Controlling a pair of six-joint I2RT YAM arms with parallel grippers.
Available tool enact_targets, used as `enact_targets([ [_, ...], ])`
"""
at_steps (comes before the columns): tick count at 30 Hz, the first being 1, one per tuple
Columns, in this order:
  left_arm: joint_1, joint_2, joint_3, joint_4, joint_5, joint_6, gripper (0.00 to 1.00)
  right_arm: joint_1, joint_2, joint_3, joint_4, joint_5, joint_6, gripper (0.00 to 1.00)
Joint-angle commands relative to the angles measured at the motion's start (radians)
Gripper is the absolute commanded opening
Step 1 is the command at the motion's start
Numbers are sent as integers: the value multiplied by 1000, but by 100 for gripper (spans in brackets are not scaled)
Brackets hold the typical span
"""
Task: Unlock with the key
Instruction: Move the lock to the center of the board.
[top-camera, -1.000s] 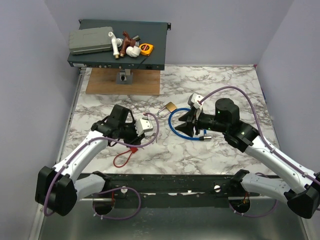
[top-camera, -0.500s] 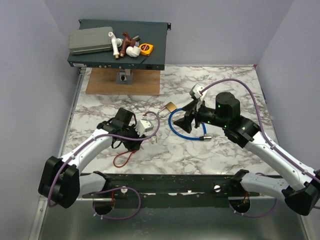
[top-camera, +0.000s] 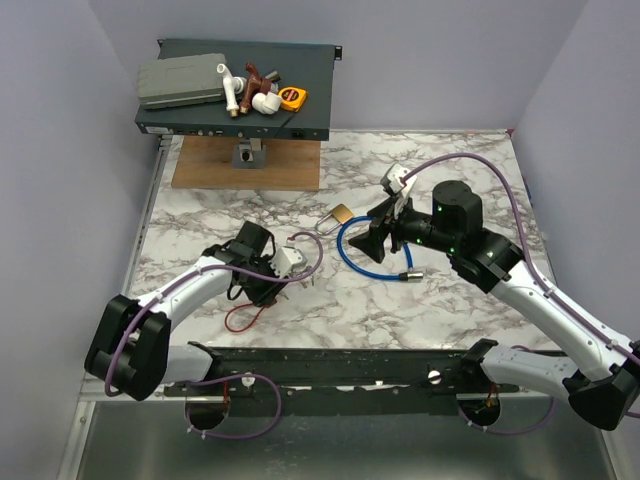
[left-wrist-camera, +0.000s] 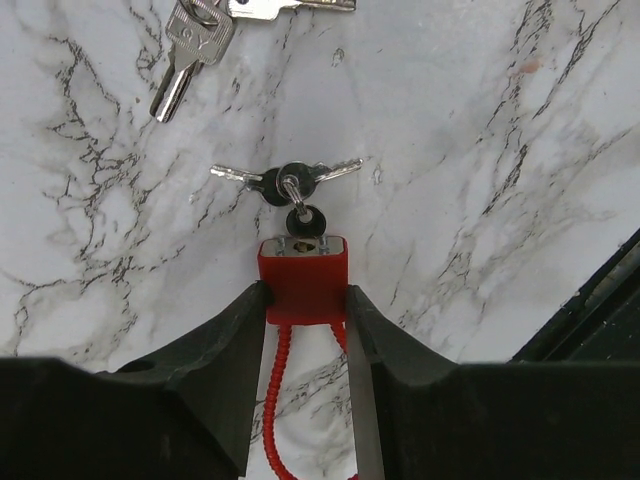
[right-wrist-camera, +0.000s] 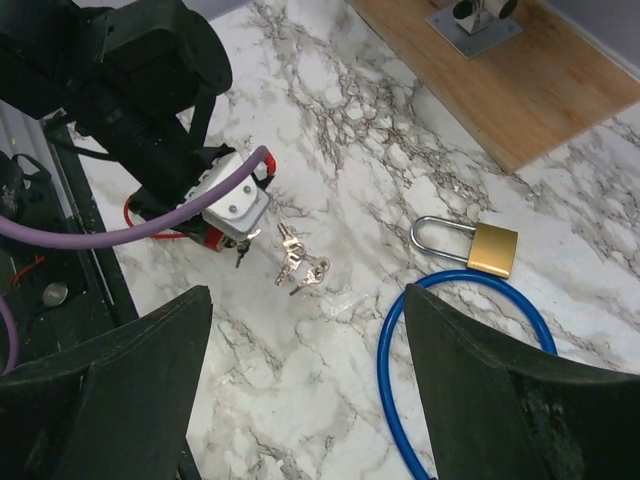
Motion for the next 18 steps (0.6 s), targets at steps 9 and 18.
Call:
enact_targets([
  [9, -154, 92, 16, -43, -133, -55, 38, -5, 14, 57, -30, 49, -20, 81],
  [18, -303, 187, 196, 13, -63, -65, 33, -6, -20, 48, -19, 123, -26, 81],
])
